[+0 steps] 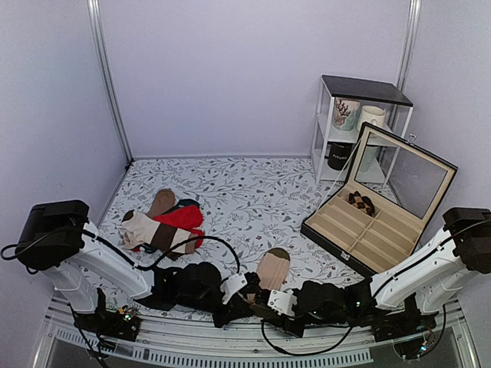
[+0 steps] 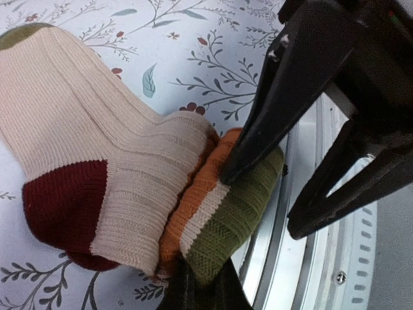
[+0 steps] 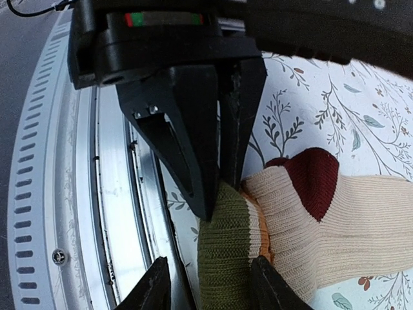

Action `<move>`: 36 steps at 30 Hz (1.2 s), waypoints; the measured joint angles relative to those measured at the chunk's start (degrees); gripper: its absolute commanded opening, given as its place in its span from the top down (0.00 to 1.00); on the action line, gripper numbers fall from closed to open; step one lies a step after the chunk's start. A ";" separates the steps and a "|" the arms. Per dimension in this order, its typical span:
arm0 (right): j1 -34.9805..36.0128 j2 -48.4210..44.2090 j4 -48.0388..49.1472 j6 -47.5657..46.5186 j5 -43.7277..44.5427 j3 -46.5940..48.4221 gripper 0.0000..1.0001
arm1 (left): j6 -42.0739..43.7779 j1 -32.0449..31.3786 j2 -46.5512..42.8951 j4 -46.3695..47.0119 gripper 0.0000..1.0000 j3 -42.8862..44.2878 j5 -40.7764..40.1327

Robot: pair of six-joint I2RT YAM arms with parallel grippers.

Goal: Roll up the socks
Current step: Roll a pair of socks at the center of the board.

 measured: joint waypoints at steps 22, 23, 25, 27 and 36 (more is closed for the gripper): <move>-5.11 3.50 -0.63 13.84 -6.08 2.14 0.92 | 11.65 -4.31 -17.46 0.87 0.46 -9.03 -11.37; -6.38 3.41 -0.66 14.88 -8.15 2.08 0.92 | 13.38 -5.14 -18.99 2.32 0.44 -9.64 -12.26; -9.07 3.26 -0.68 16.63 -12.92 2.01 0.92 | 16.74 -5.97 -20.79 5.16 0.41 -10.62 -13.31; -11.65 3.28 -0.79 17.79 -17.46 2.01 0.92 | 19.82 -6.05 -20.61 8.04 0.41 -11.52 -13.90; -17.33 5.49 -0.70 19.65 -30.38 2.40 0.92 | 27.61 -6.03 -6.56 16.28 0.40 -11.30 -14.29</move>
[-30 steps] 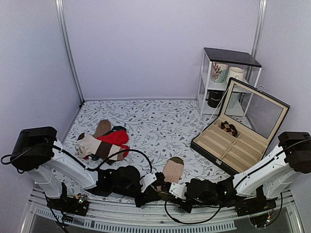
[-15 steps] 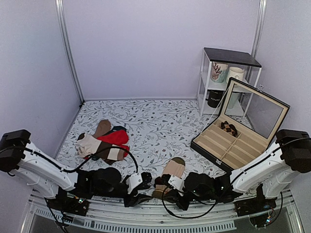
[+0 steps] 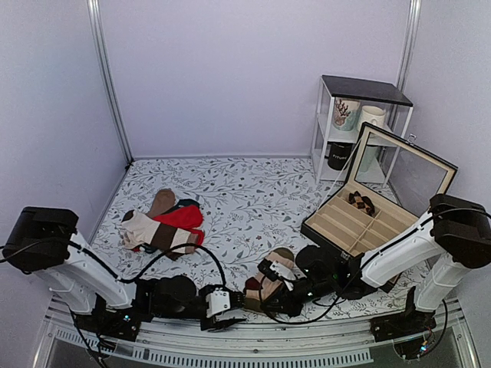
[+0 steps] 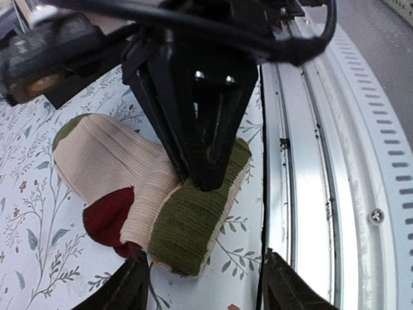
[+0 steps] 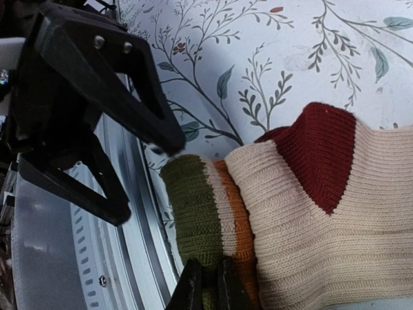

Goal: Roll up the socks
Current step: Roll a pair of socks at the center of the board.

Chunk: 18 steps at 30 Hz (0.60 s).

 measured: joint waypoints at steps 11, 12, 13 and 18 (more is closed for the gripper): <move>-0.72 1.36 0.81 0.11 -3.72 0.44 0.92 | 1.11 0.68 8.57 4.07 0.44 3.19 0.85; -0.74 1.46 0.96 0.13 -3.96 0.44 0.92 | 0.98 0.74 8.74 4.15 0.47 3.26 0.85; -0.74 1.51 1.09 0.11 -4.13 0.42 0.92 | 0.81 0.85 9.03 4.28 0.52 3.37 0.85; -0.76 1.73 1.44 0.11 -4.66 0.37 0.92 | -0.33 1.84 11.04 4.48 1.00 4.68 0.70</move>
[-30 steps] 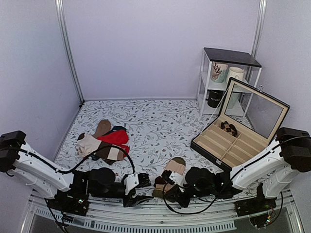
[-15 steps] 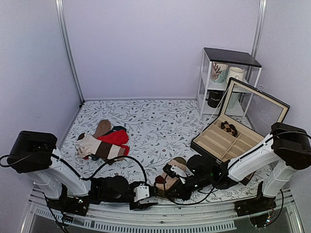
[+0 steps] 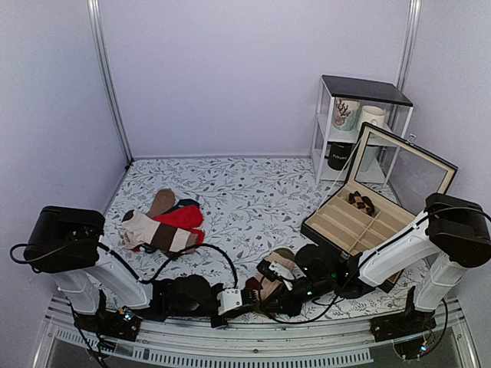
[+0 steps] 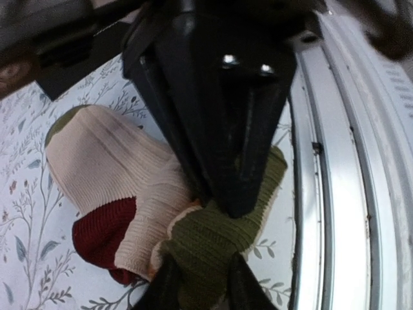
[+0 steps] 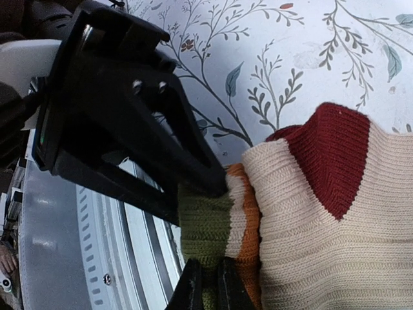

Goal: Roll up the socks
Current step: Roll a pair of socks at the center of the board.

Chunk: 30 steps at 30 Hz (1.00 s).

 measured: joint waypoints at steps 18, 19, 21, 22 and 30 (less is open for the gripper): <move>1.16 -12.59 -6.19 -0.72 8.87 -5.20 0.51 | -13.84 1.07 -3.13 -22.10 1.00 10.38 6.21; 2.05 -15.08 -5.62 -1.53 11.63 -7.15 0.51 | -15.17 1.36 -3.41 -23.65 1.00 10.84 7.28; 4.39 -18.03 -3.69 -3.50 16.02 -10.08 0.50 | -17.46 2.14 -3.89 -25.31 1.00 11.08 9.20; 5.55 -18.60 -2.78 -4.35 17.84 -10.99 0.50 | -18.34 2.56 -4.04 -25.68 1.00 11.08 10.03; 14.01 -13.81 3.13 -11.63 28.57 -10.27 0.48 | -22.62 5.09 -3.98 -26.64 1.00 11.30 15.32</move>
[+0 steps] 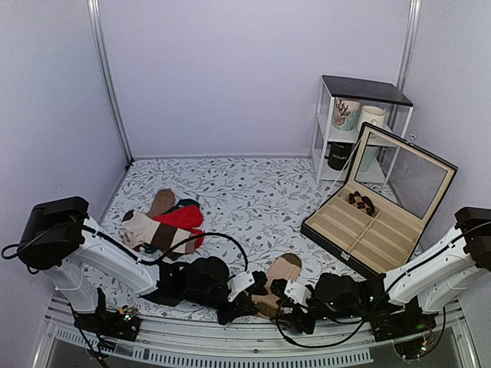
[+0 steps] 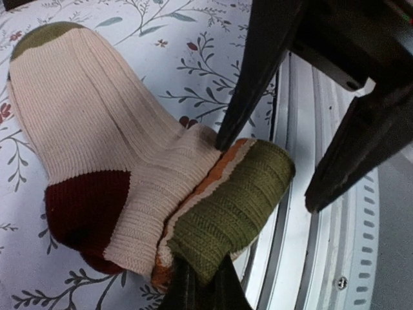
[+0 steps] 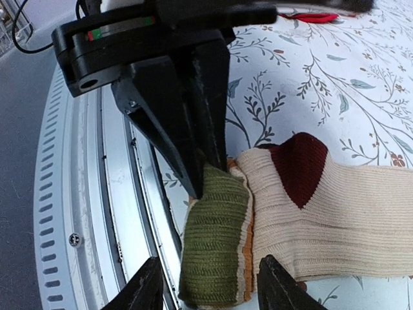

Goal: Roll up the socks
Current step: Roll a pair of socks at the center of the board.

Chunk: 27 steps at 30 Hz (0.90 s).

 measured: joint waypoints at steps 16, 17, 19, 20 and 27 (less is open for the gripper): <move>3.08 7.15 2.19 0.68 5.16 3.48 0.85 | -0.35 1.14 1.68 -0.07 1.00 1.33 3.65; 3.10 7.23 2.27 1.64 5.33 3.48 0.87 | -0.35 1.18 1.68 0.02 1.00 1.31 3.72; 3.19 7.37 2.54 2.40 5.60 3.45 0.89 | -0.35 1.25 1.68 0.24 0.71 1.18 3.69; 3.23 7.58 2.75 2.91 5.62 3.45 0.89 | -0.39 1.22 1.60 0.42 0.53 1.05 3.56; 2.19 9.29 6.73 8.07 3.10 2.64 0.90 | 2.73 0.39 -5.79 -0.04 0.01 -5.64 -0.52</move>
